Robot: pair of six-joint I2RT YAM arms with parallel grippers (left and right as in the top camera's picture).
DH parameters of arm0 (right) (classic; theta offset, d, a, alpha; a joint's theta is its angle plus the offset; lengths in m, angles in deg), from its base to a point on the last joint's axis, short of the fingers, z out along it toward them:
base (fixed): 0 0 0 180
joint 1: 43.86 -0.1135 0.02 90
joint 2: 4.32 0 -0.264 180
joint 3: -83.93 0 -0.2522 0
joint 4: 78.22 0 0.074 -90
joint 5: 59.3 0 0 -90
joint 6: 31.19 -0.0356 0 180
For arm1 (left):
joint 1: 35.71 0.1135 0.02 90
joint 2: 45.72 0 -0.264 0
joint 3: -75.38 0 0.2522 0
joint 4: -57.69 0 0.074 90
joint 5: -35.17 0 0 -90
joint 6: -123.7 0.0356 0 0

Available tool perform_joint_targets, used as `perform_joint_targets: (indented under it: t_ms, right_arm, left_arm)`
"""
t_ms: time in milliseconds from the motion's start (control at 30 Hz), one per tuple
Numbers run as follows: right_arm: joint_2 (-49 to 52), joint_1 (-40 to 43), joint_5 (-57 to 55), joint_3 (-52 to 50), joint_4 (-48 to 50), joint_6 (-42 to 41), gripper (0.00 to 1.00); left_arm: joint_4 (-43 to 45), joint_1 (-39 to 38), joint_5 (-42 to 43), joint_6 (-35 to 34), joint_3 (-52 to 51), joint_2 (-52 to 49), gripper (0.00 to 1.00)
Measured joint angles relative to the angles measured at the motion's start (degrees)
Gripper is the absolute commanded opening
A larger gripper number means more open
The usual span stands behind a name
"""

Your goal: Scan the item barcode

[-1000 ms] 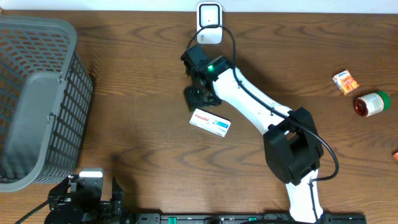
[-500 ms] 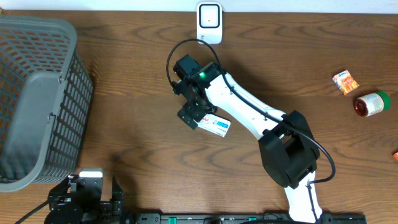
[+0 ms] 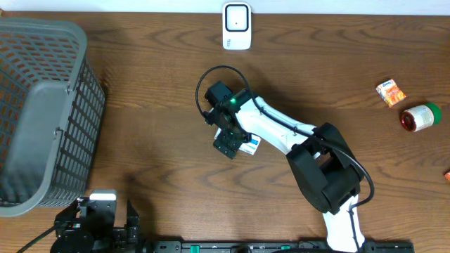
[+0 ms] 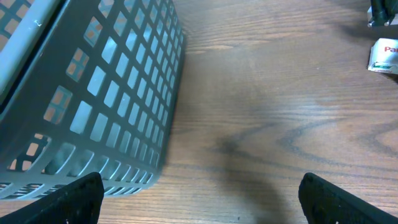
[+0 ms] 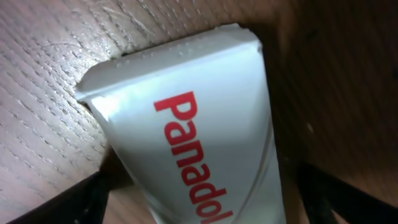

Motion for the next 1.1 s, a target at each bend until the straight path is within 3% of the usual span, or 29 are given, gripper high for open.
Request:
perform_joint_targets:
  t_ms: [67,133,567,800,1100]
  right_arm:
    - [-0.22,0.00,-0.11,-0.28,0.11,0.50,0.52]
    - [-0.24,0.00,-0.17,-0.33,0.28,0.76,0.47]
    - [-0.31,0.07,0.63,-0.07,-0.15,-0.61,0.44]
    - [-0.13,0.59,7.23,5.31,-10.32,-1.20,0.38]
    - [-0.11,2.40,20.24,14.03,-20.50,1.90,0.38]
  left_arm:
    - [0.02,0.00,0.00,0.00,0.00,0.00,0.99]
    - [0.00,0.00,0.00,0.00,0.00,0.00,0.99]
    - [0.00,0.00,0.00,0.00,0.00,0.00,0.99]
    - [0.00,0.00,0.00,0.00,0.00,0.00,0.99]
    - [0.00,0.00,0.00,0.00,0.00,0.00,0.99]
